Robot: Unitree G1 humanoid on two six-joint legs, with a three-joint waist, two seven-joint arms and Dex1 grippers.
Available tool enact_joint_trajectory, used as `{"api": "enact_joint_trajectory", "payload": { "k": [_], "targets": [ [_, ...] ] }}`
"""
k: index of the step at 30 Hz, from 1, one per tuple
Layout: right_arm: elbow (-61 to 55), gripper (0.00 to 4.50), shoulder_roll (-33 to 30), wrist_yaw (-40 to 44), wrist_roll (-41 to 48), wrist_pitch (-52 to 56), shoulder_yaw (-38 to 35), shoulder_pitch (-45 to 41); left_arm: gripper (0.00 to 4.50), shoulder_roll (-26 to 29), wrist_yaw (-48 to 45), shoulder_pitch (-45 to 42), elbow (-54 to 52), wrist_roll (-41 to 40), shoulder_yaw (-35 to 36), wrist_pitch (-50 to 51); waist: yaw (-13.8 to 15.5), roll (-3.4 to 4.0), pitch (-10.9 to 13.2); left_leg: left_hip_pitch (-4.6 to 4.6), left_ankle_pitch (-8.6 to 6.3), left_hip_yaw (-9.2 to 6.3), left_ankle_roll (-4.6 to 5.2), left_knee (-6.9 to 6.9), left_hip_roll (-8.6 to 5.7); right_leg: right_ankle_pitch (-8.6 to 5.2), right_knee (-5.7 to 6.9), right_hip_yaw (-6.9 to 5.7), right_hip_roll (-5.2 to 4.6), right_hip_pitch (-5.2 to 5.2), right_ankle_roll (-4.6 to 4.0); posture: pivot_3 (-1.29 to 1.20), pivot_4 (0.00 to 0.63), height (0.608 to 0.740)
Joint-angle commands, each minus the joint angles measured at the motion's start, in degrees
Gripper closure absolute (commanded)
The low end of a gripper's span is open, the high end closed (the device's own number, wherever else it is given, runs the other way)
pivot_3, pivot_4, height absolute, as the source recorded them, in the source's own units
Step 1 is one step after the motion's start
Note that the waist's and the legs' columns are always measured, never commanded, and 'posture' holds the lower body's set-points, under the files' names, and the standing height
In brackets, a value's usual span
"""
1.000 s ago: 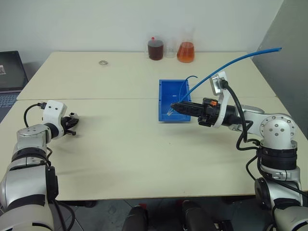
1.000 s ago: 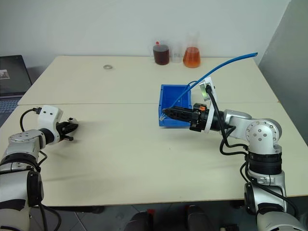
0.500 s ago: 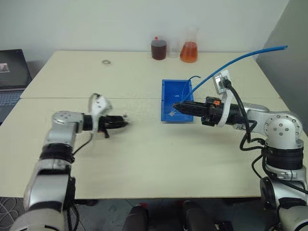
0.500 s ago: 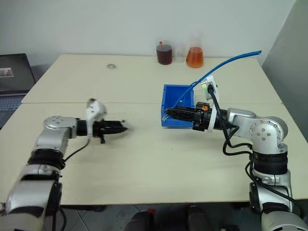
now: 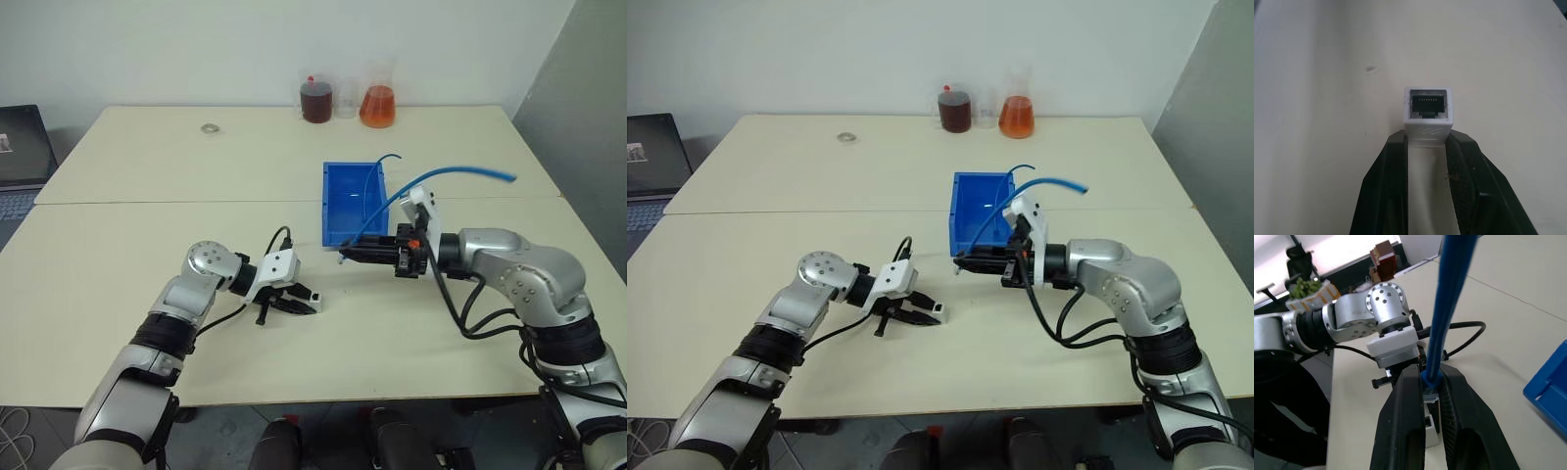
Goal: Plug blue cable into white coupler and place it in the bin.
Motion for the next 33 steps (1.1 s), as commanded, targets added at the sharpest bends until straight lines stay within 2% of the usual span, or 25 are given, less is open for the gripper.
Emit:
{"api": "enact_joint_trajectory", "payload": {
  "k": [1, 19, 33],
  "targets": [
    [-1.78, 4.36, 1.01, 1.61, -4.89, -6.40, 2.64, 0.65, 3.74, -0.58, 2.87, -0.43, 1.34, 2.09, -0.74, -2.66, -0.01, 0.00, 0.00, 0.02, 0.00, 0.00, 0.00, 0.01, 0.00, 0.00, 0.01, 0.00, 0.00, 0.02, 0.00, 0.00, 0.150, 0.740],
    [9.31, 4.36, 7.02, 6.96, -19.98, -21.55, 11.50, 2.26, 3.74, 0.85, 4.53, 2.03, -1.05, 1.84, -0.94, -2.42, -0.02, 0.00, -0.02, 0.11, 0.01, -0.06, -0.01, 0.07, -0.01, 0.00, 0.05, -0.04, -0.01, 0.12, 0.00, 0.00, 0.150, 0.740],
    [17.15, 4.36, 9.56, 10.02, -25.40, -27.29, 11.98, 1.44, 3.74, 1.71, 4.20, 2.87, -2.60, 1.36, -0.90, -1.55, -0.05, 0.00, -0.02, 0.16, 0.01, -0.06, -0.01, 0.06, 0.00, 0.00, 0.09, -0.04, -0.01, 0.12, 0.00, 0.00, 0.150, 0.740]
  ]
}}
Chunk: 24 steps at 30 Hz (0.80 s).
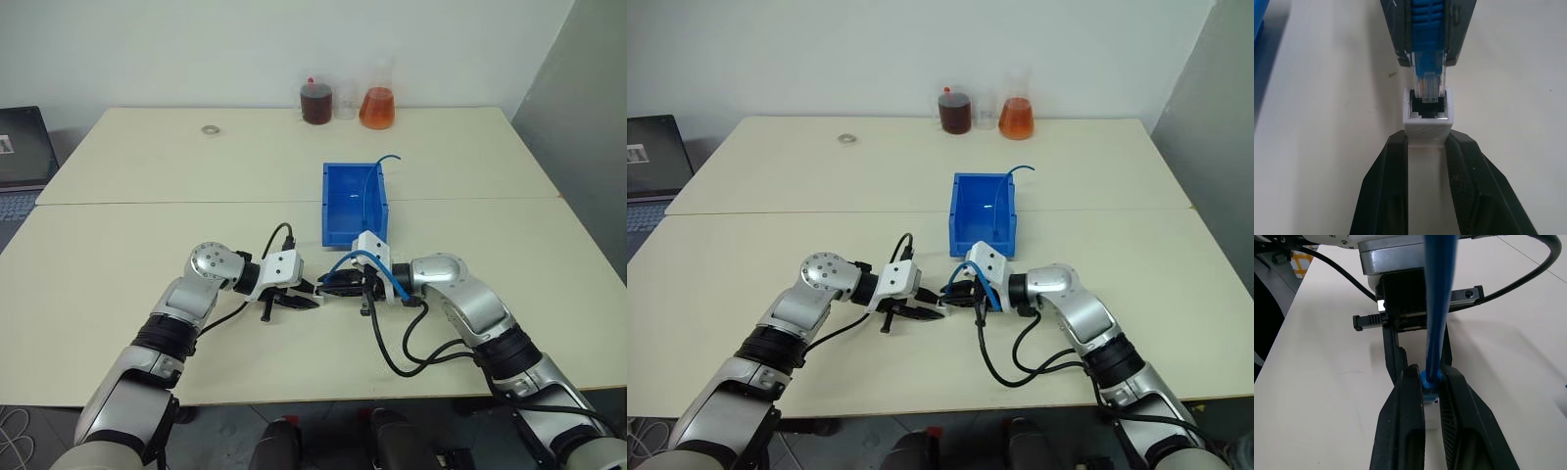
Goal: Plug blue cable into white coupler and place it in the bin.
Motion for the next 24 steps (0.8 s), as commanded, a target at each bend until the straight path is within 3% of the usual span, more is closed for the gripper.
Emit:
{"api": "enact_joint_trajectory", "payload": {
  "k": [1, 24],
  "targets": [
    [0.59, 4.36, 0.90, 0.85, -0.98, -1.02, -0.37, -1.10, 3.74, 1.12, 0.10, 1.00, -0.63, 0.93, -0.52, 0.52, 0.00, 0.00, 0.00, 0.00, 0.00, 0.00, 0.00, 0.00, 0.00, 0.00, 0.00, 0.00, 0.00, 0.00, 0.00, 0.00, 0.150, 0.740],
    [6.87, 4.36, 0.75, 6.26, -5.43, -4.28, 0.09, -4.92, 3.74, 1.73, 0.84, 1.78, -2.22, 0.50, -0.28, 2.14, -0.05, 0.01, -0.01, 0.05, 0.00, 0.01, 0.00, 0.00, 0.00, 0.00, 0.04, 0.02, 0.00, 0.02, -0.01, 0.00, 0.150, 0.740]
  ]
}}
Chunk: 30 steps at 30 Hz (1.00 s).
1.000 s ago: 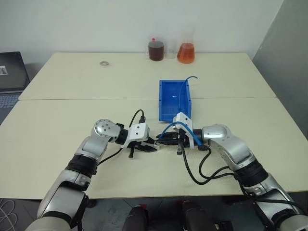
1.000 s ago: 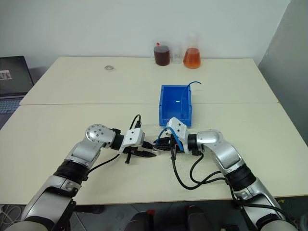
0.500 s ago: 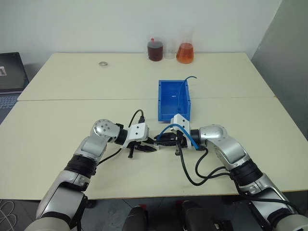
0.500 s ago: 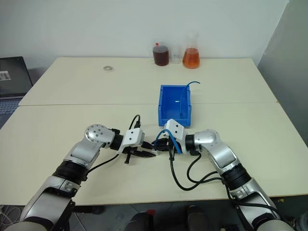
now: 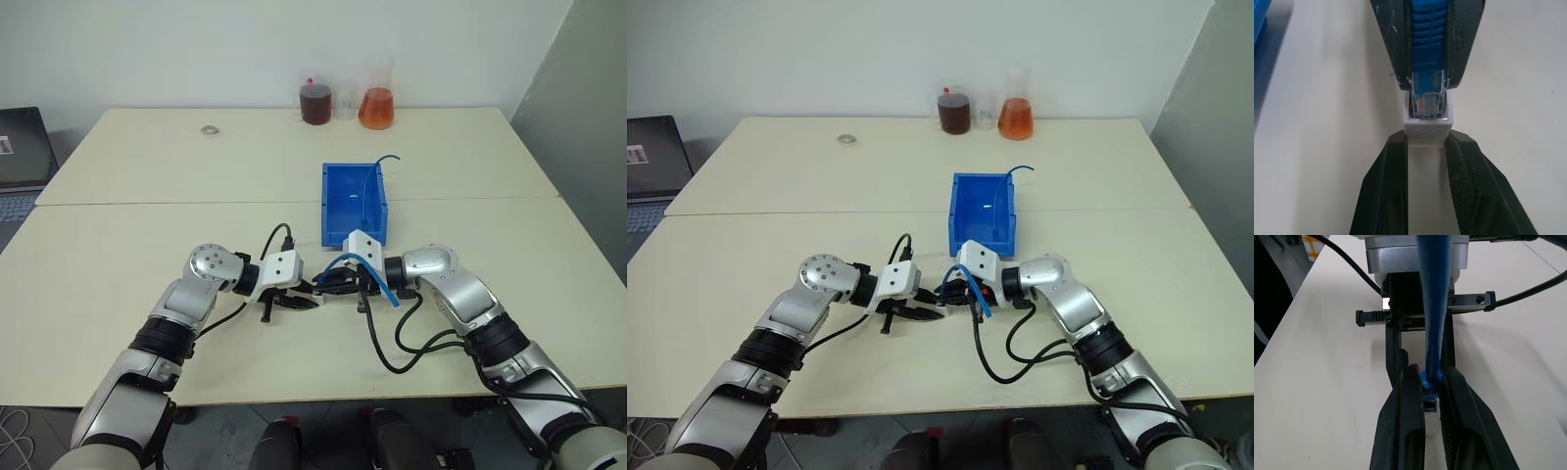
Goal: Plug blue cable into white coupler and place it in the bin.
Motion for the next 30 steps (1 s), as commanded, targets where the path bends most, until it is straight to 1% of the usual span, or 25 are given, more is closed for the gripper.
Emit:
{"api": "enact_joint_trajectory", "payload": {
  "k": [1, 6, 8, 13, 19, 25, 30],
  "targets": [
    [0.43, 4.36, -0.83, 0.86, -1.14, 0.10, -0.52, -0.59, 3.74, 1.16, -0.20, 0.72, 0.02, 0.66, -0.28, 0.28, -0.03, 0.00, 0.00, 0.00, 0.00, 0.00, 0.00, 0.00, 0.00, 0.00, 0.00, 0.01, 0.00, 0.00, 0.00, 0.00, 0.150, 0.740],
    [-0.08, 4.36, -0.74, 1.25, -1.37, 0.87, -0.20, -0.72, 3.74, 1.06, 0.01, 0.37, 0.64, 0.77, -0.24, -0.04, -0.04, 0.00, 0.00, 0.00, 0.00, 0.00, 0.00, 0.00, 0.00, 0.00, 0.01, 0.01, 0.00, 0.00, 0.00, 0.00, 0.150, 0.740],
    [0.29, 4.36, -0.25, 0.06, -2.60, 1.75, 0.55, -0.92, 3.74, 0.98, 0.11, 0.27, 0.79, 0.80, -0.23, -0.11, -0.04, 0.00, 0.00, 0.00, 0.00, 0.00, 0.00, 0.00, 0.00, 0.00, 0.01, 0.01, 0.00, 0.00, 0.00, 0.00, 0.150, 0.740],
    [2.89, 4.36, 1.75, -1.99, -5.12, 2.30, 1.91, -1.44, 3.74, 0.75, 0.30, -0.05, 1.13, 0.92, -0.33, -0.15, -0.07, 0.00, -0.01, 0.09, 0.00, 0.01, 0.00, 0.00, 0.00, 0.00, 0.10, 0.02, 0.01, 0.02, 0.00, 0.00, 0.150, 0.740],
    [3.64, 4.36, 4.47, -2.53, -4.77, 3.45, 1.66, -1.07, 3.74, 0.91, 0.48, 0.07, 0.82, 0.77, -0.25, 0.09, -0.48, -0.01, -0.03, 0.33, 0.02, 0.04, 0.03, 0.00, 0.00, -0.01, 0.42, 0.11, 0.07, 0.05, -0.01, 0.00, 0.150, 0.740],
    [3.60, 4.36, 4.64, -2.64, -4.54, 1.73, 0.82, 3.06, 3.74, 1.18, 0.78, 0.38, 0.56, 0.60, -0.03, 0.25, -0.55, -0.02, -0.04, 0.48, 0.03, 0.04, 0.05, -0.01, 0.01, -0.09, 0.71, 0.12, 0.10, 0.06, -0.14, 0.00, 0.150, 0.740],
    [4.34, 4.36, 4.13, -4.06, -7.70, -1.73, 2.62, 5.74, 3.74, 1.23, 0.84, 0.53, 0.67, 0.61, 0.01, 0.12, -0.57, -0.02, -0.05, 0.60, 0.03, 0.08, 0.06, -0.03, 0.01, -0.09, 0.72, 0.17, 0.10, 0.12, -0.14, 0.00, 0.150, 0.740]
  ]
}}
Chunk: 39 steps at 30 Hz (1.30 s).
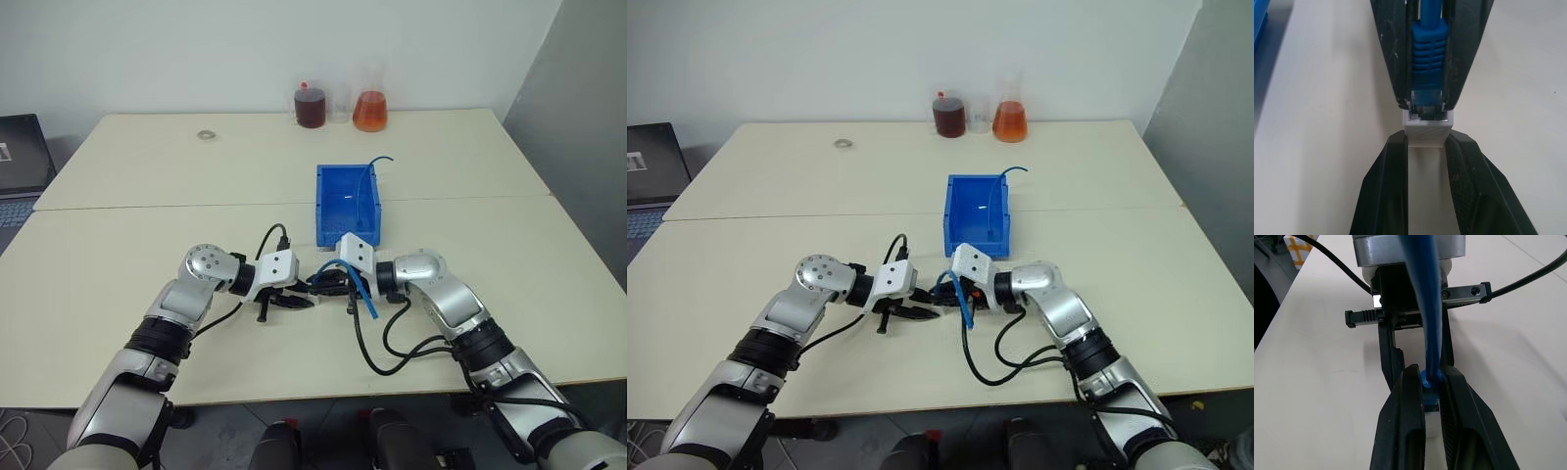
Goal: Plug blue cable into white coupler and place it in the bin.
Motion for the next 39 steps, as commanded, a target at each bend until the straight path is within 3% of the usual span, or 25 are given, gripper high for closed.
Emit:
{"api": "enact_joint_trajectory", "payload": {
  "k": [1, 16, 31, 39],
  "targets": [
    [2.49, 4.36, -0.50, -0.99, -4.01, -0.35, 3.55, 2.98, 3.74, 0.41, 0.14, 0.51, -0.23, 0.43, -0.10, -0.34, -0.01, -0.01, -0.01, 0.03, 0.00, 0.00, 0.00, -0.01, 0.00, 0.00, 0.00, 0.00, 0.00, 0.03, 0.00, 0.00, 0.150, 0.740],
    [5.43, 4.36, 2.30, -0.92, -3.66, 5.44, 3.58, 2.40, 3.74, 0.23, 0.11, 0.56, 0.02, 0.45, -0.14, -1.03, -0.83, -0.01, -0.03, 1.05, -0.01, -0.03, 0.01, -0.22, 0.02, -0.31, -0.12, -0.02, 0.03, 1.04, 0.13, 0.00, 0.150, 0.740],
    [-2.91, 4.36, 1.04, -0.82, 1.92, 13.76, -1.15, 1.43, 3.74, -0.47, 1.40, 0.06, 0.58, 0.07, 0.36, -1.27, -0.85, -0.01, -0.03, 1.04, -0.02, -0.04, 0.01, -0.23, 0.02, -0.34, -0.17, -0.02, 0.03, 1.06, 0.14, 0.00, 0.150, 0.740],
    [-7.42, 4.36, 0.82, -2.27, 3.10, 15.83, -1.88, 1.70, 3.74, -1.45, 2.15, -0.46, 1.29, -0.01, 0.58, -1.31, -0.25, -0.01, -0.03, 0.52, -0.02, -0.18, 0.00, -0.21, 0.01, -0.32, -0.55, -0.18, -0.02, 0.83, 0.17, 0.00, 0.150, 0.740]
  ]
}}
